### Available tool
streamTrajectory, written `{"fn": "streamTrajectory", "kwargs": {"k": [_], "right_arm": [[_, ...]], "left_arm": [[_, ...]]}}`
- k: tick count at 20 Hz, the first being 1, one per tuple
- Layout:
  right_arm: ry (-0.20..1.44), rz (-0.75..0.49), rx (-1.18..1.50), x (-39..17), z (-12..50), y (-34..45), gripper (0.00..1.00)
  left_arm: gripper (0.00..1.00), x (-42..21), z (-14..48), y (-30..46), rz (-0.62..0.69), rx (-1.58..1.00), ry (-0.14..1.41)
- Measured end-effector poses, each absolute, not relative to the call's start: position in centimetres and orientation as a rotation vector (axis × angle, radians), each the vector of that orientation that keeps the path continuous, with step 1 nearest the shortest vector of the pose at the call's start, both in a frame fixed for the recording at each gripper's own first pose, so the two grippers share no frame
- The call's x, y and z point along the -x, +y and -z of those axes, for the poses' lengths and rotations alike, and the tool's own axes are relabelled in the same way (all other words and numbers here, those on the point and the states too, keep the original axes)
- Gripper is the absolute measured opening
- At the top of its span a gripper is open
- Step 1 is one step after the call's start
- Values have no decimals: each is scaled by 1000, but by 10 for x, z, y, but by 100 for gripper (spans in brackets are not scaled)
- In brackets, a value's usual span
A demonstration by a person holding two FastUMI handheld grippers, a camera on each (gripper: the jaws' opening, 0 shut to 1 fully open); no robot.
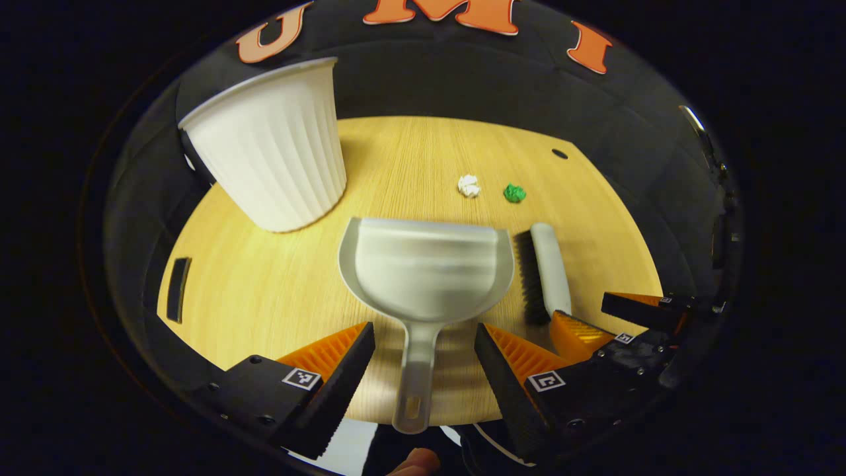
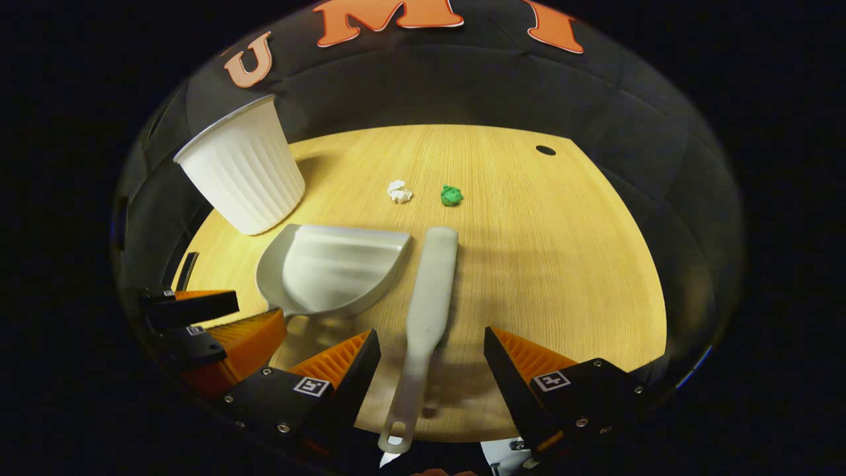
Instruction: Pick up the small broom and dustpan from the desktop, sweep the trash into the dustpan with the broom, and then empty the trash into the garbage bin.
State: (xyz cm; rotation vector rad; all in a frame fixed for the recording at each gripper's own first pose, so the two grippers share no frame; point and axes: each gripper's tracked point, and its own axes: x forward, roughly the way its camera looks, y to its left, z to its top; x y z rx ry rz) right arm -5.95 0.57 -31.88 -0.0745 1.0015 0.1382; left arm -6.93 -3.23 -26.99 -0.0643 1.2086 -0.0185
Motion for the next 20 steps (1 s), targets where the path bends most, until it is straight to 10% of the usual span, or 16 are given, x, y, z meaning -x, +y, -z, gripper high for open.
{"fn": "streamTrajectory", "kwargs": {"k": [13,20], "right_arm": [[1206,-5,113,47,362,7,87],[1236,-22,124,43,365,7,43]], "left_arm": [[90,-32,279,-39,127,67,1559],[40,-36,282,-42,140,36,1614]]}}
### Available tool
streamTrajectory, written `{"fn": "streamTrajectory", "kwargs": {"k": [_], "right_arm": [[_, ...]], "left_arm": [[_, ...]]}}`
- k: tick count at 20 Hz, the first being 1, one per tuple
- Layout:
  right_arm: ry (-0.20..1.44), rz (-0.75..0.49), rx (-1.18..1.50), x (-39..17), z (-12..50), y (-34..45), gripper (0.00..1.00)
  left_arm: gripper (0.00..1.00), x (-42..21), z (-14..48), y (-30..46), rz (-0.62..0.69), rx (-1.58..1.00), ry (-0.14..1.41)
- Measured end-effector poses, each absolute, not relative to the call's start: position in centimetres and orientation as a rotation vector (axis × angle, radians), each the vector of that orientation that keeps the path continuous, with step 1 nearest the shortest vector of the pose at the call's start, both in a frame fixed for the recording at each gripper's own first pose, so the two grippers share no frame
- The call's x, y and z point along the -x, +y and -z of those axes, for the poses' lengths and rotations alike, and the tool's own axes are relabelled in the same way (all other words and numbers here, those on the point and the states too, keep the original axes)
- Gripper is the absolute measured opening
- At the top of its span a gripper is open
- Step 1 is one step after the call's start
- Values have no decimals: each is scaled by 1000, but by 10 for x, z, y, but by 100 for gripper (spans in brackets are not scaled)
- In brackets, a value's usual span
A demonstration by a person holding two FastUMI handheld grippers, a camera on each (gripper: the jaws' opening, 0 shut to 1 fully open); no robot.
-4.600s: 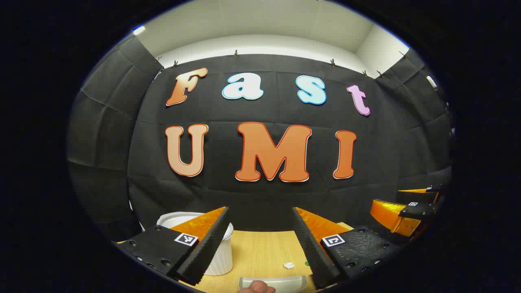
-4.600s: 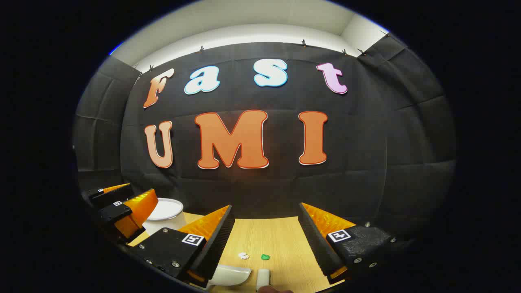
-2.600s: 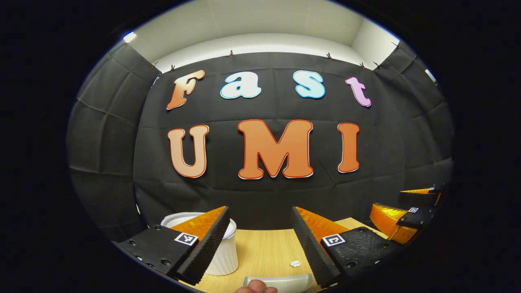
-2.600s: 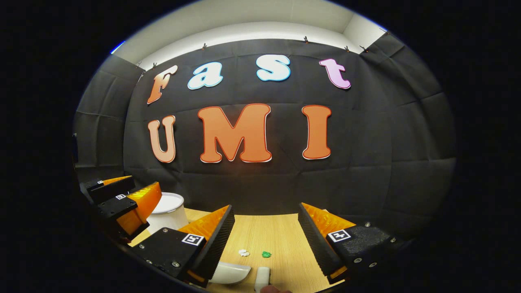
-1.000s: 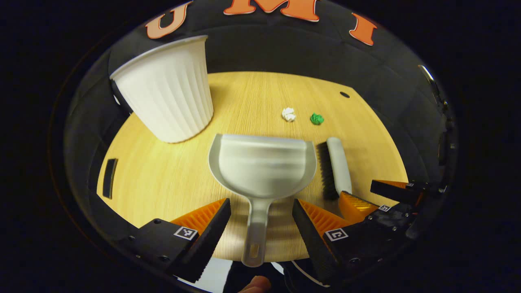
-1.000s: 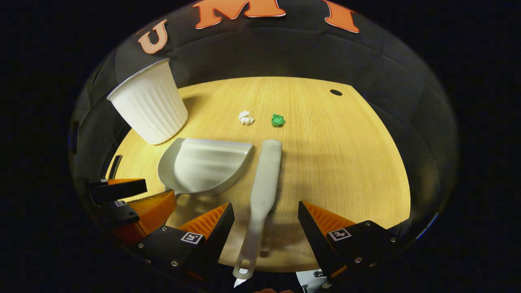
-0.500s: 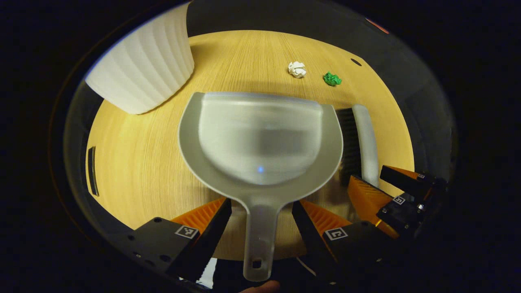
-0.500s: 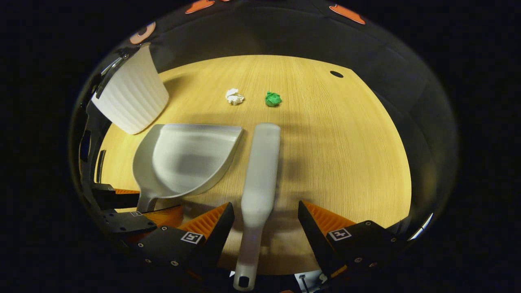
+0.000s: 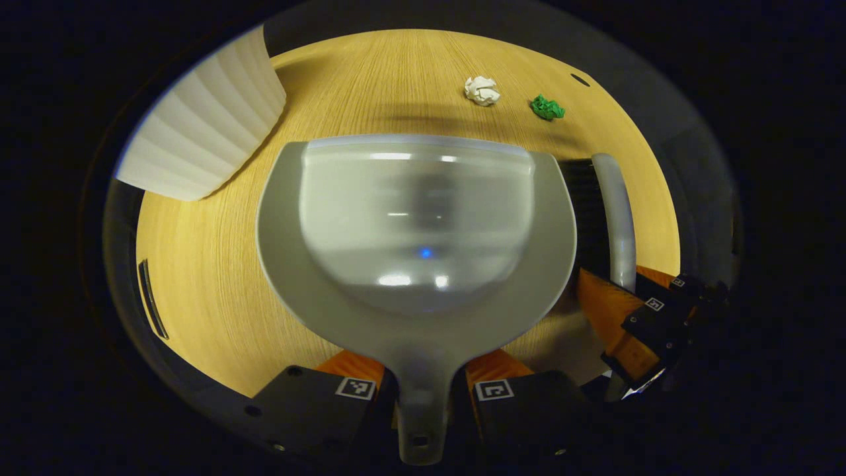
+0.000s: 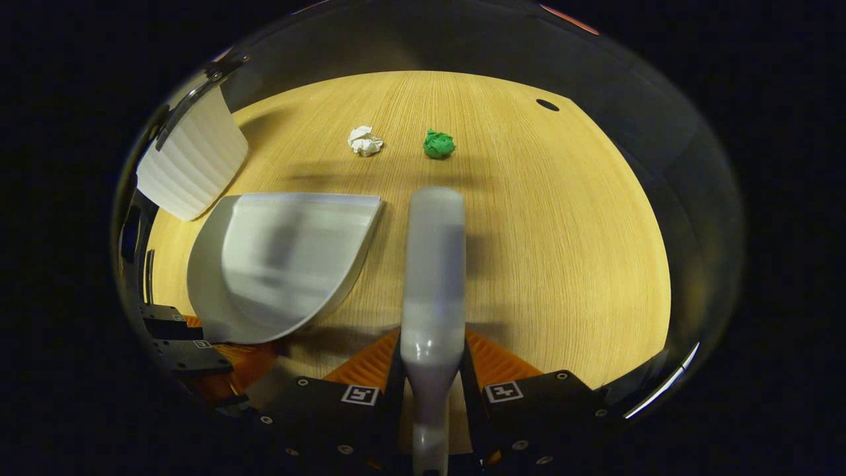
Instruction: Pick up the small broom and dustpan from the desktop, sweep the trash into the dustpan with the broom, and then empty the trash into the garbage bin.
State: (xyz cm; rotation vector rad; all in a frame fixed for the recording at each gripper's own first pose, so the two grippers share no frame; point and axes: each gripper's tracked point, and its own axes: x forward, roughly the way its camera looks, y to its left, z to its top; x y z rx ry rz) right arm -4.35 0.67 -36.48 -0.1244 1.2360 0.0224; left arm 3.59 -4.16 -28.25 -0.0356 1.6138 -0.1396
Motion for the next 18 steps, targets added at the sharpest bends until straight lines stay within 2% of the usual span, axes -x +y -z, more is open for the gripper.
{"fn": "streamTrajectory", "kwargs": {"k": [5,6,7,13,18], "right_arm": [[1246,-49,89,33,362,1,34],[1242,-43,84,29,363,-4,43],[1236,-35,87,21,362,-12,31],[1245,-48,76,-27,351,-52,30],[1246,-142,187,-73,346,-59,30]], "left_arm": [[33,-51,282,-41,197,0,1606],[33,-58,279,-38,220,-18,1595],[33,-65,277,-36,248,-46,1587],[32,-94,249,-22,481,-192,1537],[33,-110,239,-10,668,-339,1566]]}}
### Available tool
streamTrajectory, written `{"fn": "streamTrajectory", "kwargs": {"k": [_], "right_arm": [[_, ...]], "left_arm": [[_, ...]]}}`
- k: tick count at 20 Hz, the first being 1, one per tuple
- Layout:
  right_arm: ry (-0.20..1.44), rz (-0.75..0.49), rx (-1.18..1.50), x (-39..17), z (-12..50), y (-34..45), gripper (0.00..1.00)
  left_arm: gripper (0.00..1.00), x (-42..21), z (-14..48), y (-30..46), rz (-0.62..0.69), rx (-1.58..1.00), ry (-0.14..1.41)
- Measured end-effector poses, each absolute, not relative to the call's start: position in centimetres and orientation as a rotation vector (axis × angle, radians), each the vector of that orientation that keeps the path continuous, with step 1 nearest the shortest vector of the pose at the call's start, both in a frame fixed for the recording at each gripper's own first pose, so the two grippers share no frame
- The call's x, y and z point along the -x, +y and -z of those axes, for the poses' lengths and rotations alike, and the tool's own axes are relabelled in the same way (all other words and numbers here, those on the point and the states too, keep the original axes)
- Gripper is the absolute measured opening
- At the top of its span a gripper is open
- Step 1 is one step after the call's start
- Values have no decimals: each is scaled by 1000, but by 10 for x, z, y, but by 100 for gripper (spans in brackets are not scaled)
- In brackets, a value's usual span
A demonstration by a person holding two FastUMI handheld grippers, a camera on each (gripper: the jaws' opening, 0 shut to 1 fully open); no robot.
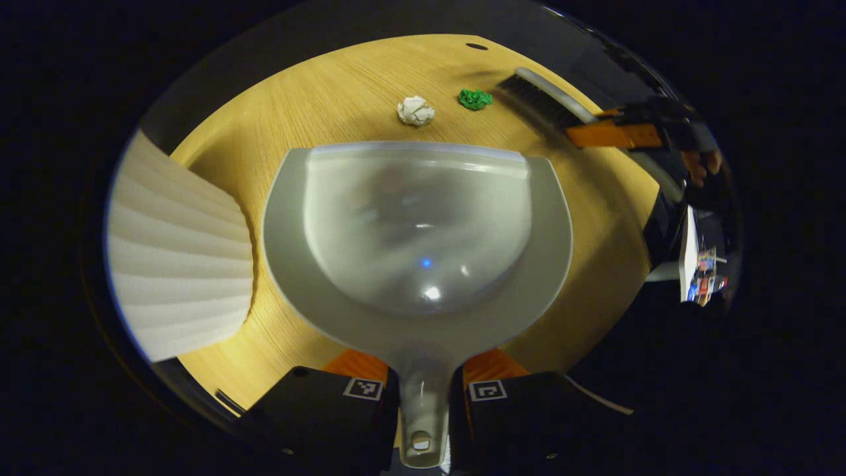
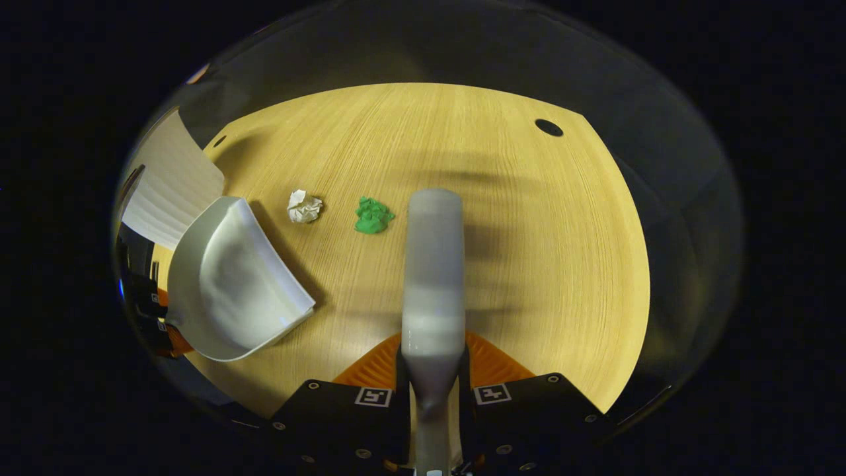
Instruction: Pick up the small broom and dustpan from the desktop, sweep the trash into the dustpan with the broom, and then empty the trash into the garbage bin.
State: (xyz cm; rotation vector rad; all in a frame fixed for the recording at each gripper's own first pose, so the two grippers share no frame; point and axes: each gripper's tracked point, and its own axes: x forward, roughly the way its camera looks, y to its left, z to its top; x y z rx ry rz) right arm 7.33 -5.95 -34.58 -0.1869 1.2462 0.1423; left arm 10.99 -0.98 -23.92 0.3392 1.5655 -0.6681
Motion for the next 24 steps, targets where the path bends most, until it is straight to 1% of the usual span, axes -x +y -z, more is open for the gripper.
{"fn": "streamTrajectory", "kwargs": {"k": [2,3,4,5,9,11,15,18,19,21,22,24], "right_arm": [[1246,-185,241,-91,344,-58,30],[1248,-211,276,-101,344,-58,31],[1254,-233,307,-109,346,-59,30],[1263,-257,326,-114,345,-58,30],[1284,-340,390,-134,355,-52,30],[1315,-444,385,-128,356,-31,30],[1354,-717,345,-109,349,33,30],[1405,-848,323,-102,338,60,30],[1410,-891,303,-95,321,66,30],[1421,-931,318,-83,311,64,30],[1415,-912,328,-75,325,64,30],[1383,-855,301,-78,315,71,30]], "left_arm": [[32,-123,239,1,745,-424,1566],[33,-133,237,4,763,-465,1562],[30,-139,238,3,775,-483,1561],[33,-142,232,1,786,-490,1568],[33,-143,234,9,857,-510,1567],[33,-147,225,15,880,-520,1562],[33,-143,226,13,923,-516,1551],[33,-143,230,10,917,-497,1553],[33,-141,230,10,907,-487,1562],[33,-139,230,9,896,-463,1558],[33,-139,230,9,886,-456,1558],[32,-137,230,6,843,-433,1562]]}}
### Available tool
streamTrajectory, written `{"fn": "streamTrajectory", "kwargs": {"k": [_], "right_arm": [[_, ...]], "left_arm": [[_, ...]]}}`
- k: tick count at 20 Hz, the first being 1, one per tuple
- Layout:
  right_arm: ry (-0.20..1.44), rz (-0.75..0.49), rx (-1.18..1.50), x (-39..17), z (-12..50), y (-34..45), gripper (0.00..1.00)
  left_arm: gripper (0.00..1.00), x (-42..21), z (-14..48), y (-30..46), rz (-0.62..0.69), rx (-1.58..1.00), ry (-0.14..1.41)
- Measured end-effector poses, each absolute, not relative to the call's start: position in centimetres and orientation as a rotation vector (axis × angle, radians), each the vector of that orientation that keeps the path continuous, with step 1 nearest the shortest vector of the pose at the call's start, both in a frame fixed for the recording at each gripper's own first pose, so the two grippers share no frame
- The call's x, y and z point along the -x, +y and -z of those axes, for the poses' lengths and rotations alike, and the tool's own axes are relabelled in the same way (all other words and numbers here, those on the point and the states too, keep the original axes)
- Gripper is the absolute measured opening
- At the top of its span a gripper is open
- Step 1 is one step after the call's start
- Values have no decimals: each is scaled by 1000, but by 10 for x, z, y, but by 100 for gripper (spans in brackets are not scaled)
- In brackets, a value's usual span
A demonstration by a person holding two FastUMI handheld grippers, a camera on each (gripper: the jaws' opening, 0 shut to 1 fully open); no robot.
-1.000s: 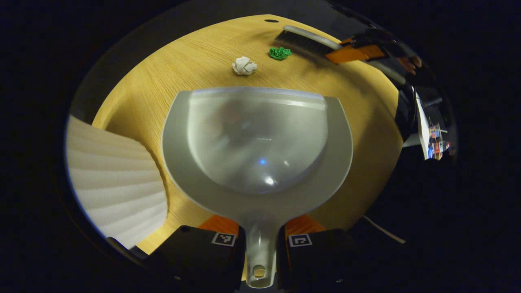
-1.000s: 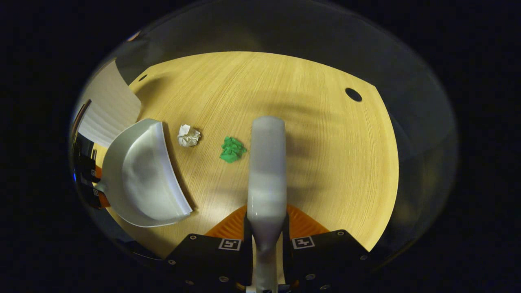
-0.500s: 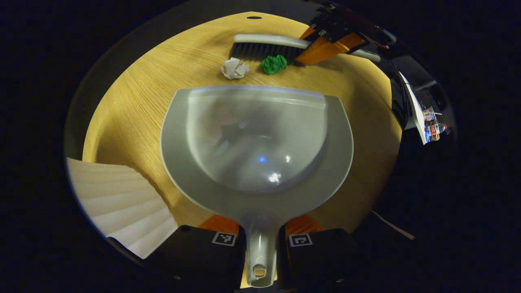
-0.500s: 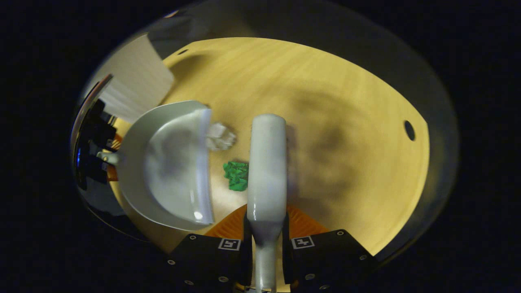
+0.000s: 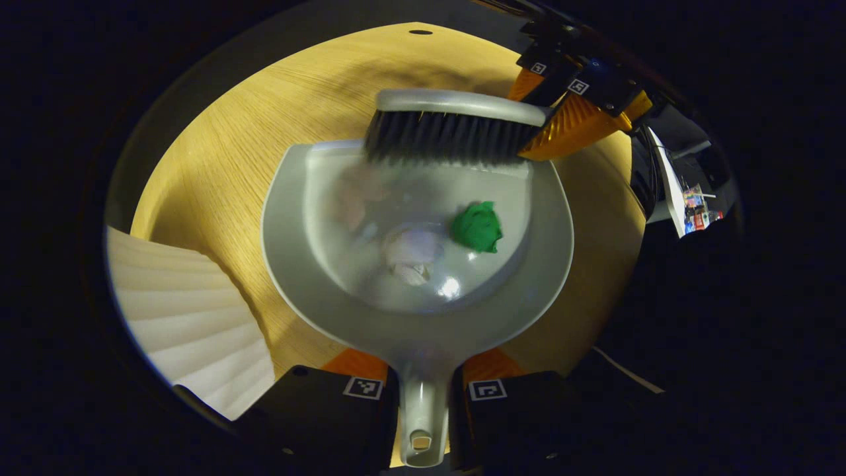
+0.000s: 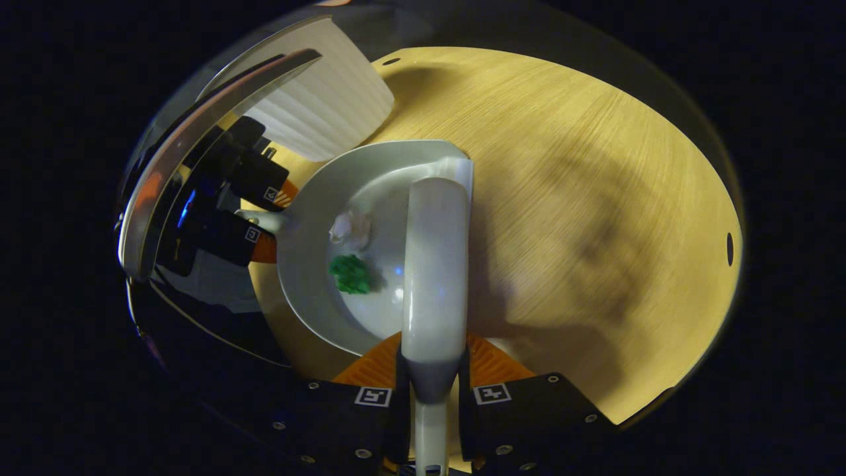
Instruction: Pick up the small broom and dustpan from the desktop, sweep the trash into the dustpan with the broom, and then empty the trash into the garbage bin.
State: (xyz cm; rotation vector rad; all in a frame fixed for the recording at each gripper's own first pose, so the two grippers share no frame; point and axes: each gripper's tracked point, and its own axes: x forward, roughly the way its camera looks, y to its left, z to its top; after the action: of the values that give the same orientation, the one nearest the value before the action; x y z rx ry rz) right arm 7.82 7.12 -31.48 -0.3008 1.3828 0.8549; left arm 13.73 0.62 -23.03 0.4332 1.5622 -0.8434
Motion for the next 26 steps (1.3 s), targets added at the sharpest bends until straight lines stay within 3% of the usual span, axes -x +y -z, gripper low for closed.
{"fn": "streamTrajectory", "kwargs": {"k": [1,2,6,10,17,18,19,21,22,23,24,26], "right_arm": [[1363,-819,277,-86,309,69,36],[1338,-764,258,-96,305,66,30],[1313,-591,162,-110,315,47,30],[1350,-403,69,-91,331,14,30],[1396,-179,-5,-50,351,18,30],[1388,-155,-37,-51,353,26,41],[1382,-148,-46,-55,355,33,31],[1367,-132,-31,-62,358,38,35],[1356,-120,-26,-65,359,37,27],[1338,-111,-26,-66,358,31,31],[1327,-102,-30,-70,359,29,42],[1306,-92,-56,-72,354,26,49]], "left_arm": [[33,-136,229,2,817,-406,1562],[33,-133,230,1,784,-372,1568],[33,-121,229,-1,636,-239,1575],[32,-109,236,-15,463,-138,1608],[33,-126,249,-46,240,-32,1633],[33,-131,249,-52,224,-20,1635],[33,-137,250,-60,222,-6,1634],[33,-148,248,-73,239,16,1639],[33,-127,230,-71,245,12,1629],[33,-135,226,-67,252,3,1618],[32,-137,221,-71,250,-1,1604],[33,-139,196,-67,252,3,1576]]}}
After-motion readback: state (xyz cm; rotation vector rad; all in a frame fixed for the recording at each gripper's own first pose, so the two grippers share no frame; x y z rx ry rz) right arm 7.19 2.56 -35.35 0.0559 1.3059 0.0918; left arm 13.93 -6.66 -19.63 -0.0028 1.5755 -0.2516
